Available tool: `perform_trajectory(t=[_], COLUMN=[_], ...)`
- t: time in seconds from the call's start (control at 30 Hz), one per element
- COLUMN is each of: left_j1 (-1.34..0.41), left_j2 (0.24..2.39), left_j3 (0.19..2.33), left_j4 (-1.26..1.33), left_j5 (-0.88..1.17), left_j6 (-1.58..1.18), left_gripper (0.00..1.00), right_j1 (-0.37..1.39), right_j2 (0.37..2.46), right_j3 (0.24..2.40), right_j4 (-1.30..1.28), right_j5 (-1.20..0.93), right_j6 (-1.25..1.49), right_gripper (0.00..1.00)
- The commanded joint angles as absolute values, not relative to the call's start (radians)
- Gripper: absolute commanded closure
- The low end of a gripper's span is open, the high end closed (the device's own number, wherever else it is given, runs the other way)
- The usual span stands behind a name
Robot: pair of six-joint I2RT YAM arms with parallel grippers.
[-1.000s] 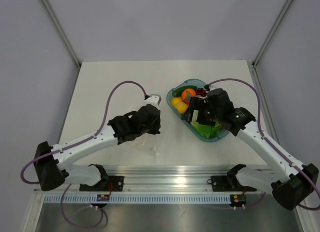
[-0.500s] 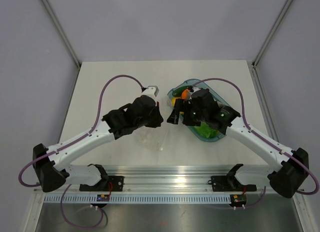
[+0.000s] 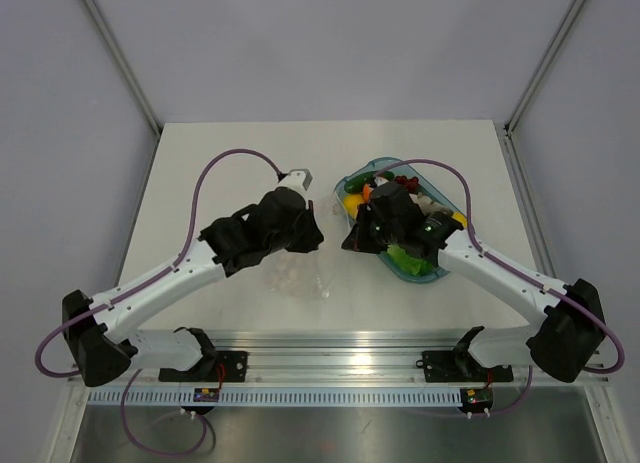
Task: Place the food in the zip-top bag and seal the zipper
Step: Open the zipper of the food storage bag.
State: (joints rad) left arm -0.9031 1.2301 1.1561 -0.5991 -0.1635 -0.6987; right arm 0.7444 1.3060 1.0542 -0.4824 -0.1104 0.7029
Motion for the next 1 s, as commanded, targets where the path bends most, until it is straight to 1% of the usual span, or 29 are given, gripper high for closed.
perform_trajectory(t=[0.0, 0.13, 0.37, 0.6, 0.7, 0.8, 0.97], left_j1=[-0.882, -0.813, -0.767, -0.762, -0.750, -0.733, -0.715], left_j2=[1.178, 1.189, 1.128, 1.137, 1.140, 1.147, 1.190], left_j3=[1.187, 1.203, 1.212, 1.207, 1.184, 1.166, 1.152], left_j4=[-0.606, -0.718, -0.727, -0.686, -0.645, -0.603, -0.539], left_j5=[-0.152, -0.130, -0.069, -0.025, -0.006, 0.060, 0.098], left_j6=[-0.680, -0.623, -0.607, -0.621, -0.630, -0.641, -0.646], left_gripper=[1.00, 1.00, 1.00, 1.00, 1.00, 1.00, 1.00], right_j1=[0.755, 0.755, 0.755, 0.755, 0.755, 0.755, 0.755], right_j2=[1.302, 1.319, 1.396, 1.496, 1.473, 1.430, 1.431], right_j3=[1.040, 1.052, 1.069, 1.126, 1.094, 1.057, 1.066], right_j4=[-0.480, -0.518, -0.468, -0.476, -0.448, -0.404, -0.426], right_j5=[-0.017, 0.060, 0.139, 0.167, 0.192, 0.204, 0.241], right_j6=[0.684, 0.657, 0.623, 0.601, 0.624, 0.637, 0.632], right_gripper=[1.00, 1.00, 1.00, 1.00, 1.00, 1.00, 1.00])
